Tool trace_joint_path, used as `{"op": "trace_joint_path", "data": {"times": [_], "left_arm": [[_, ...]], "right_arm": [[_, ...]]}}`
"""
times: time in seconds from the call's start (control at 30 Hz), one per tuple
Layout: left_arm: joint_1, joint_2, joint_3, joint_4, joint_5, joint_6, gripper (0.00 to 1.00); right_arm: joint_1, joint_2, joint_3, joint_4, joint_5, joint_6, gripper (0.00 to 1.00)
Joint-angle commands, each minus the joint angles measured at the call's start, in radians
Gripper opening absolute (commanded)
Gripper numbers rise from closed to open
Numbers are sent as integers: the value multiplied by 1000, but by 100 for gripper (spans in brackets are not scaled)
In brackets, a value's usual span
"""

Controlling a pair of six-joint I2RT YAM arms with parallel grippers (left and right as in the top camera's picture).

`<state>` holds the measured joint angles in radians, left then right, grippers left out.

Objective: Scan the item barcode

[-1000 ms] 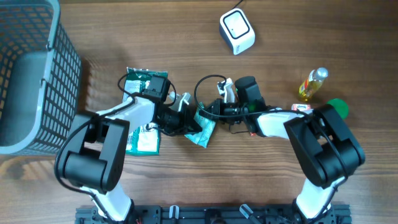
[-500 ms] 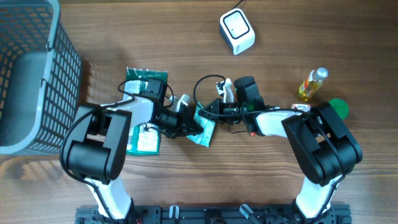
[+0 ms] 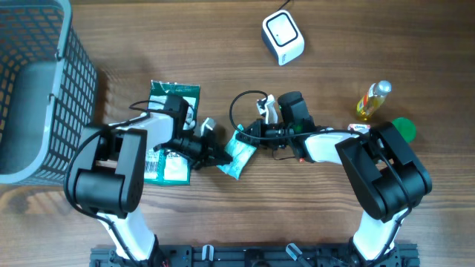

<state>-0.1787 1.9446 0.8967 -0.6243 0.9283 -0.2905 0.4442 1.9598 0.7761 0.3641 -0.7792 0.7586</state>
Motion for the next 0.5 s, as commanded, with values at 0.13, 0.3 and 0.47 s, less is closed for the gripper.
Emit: {"op": "trace_joint_path", "data": {"times": [0.13, 0.3, 0.47], "left_arm": [[53, -108, -32, -75, -381, -10, 4], [53, -317, -3, -101, -452, -68, 4], [53, -470, -3, -114, -629, -115, 4]], "right_arm": [[-6, 37, -5, -4, 97, -14, 5], [-6, -69, -5, -27, 80, -15, 8], [-6, -292, -5, -213, 169, -27, 9]]}}
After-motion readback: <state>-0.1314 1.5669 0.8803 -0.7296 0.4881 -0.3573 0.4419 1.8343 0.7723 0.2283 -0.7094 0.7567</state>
